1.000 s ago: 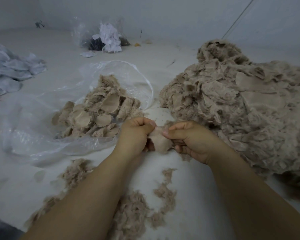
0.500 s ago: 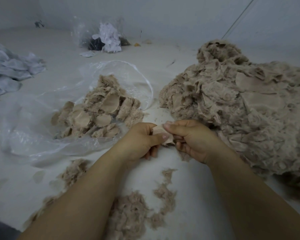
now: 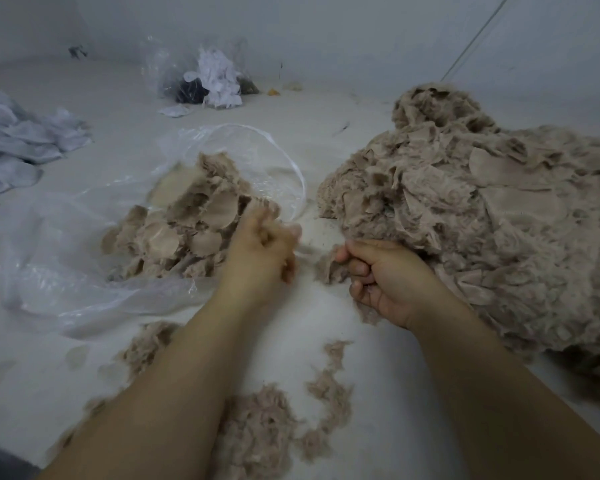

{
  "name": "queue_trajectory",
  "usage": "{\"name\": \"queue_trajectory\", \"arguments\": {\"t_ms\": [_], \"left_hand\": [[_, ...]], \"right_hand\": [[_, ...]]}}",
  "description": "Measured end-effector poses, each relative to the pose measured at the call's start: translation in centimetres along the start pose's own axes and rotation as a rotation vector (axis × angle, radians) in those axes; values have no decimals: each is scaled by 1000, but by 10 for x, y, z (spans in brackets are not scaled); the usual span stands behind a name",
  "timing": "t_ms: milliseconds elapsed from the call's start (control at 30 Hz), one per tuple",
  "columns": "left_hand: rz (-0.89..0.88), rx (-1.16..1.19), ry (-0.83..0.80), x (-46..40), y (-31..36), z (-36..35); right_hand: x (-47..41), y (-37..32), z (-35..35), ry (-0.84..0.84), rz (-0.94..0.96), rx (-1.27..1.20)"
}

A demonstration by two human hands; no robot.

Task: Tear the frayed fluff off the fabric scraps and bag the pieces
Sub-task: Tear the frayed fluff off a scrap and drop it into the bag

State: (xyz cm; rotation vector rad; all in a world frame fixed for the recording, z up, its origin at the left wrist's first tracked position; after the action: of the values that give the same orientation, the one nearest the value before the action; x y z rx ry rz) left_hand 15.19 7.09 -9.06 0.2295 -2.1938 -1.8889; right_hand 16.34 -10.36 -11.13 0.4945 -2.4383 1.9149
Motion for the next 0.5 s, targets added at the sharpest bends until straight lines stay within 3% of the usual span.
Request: {"name": "queue_trajectory", "arguments": {"t_ms": [100, 200, 267, 400, 500], "left_hand": [[-114, -658, -24, 5, -4, -26], [-225, -1044, -111, 13, -6, -49], [-249, -1006, -74, 12, -3, -48], [-156, -629, -52, 14, 0, -30], [-167, -541, -8, 18, 4, -20]], "right_hand": [[-1, 0, 0, 11, -2, 2], [0, 1, 0, 9, -8, -14], [1, 2, 2, 11, -19, -13], [-1, 5, 3, 23, -44, 2], [-2, 7, 5, 49, -63, 37]]}}
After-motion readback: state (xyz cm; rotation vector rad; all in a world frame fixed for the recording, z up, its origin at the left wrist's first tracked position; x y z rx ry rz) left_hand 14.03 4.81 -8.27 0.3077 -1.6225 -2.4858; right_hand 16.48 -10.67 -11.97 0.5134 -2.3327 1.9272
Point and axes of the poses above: each hand's wrist, its own x-axis away from the middle knuckle, its own z-axis out of the back of the hand, y = z × x, the point moved 9 cm from there along -x, towards the middle knuckle, and after that the axes turned 9 degrees about z, right-handed, at the moved point
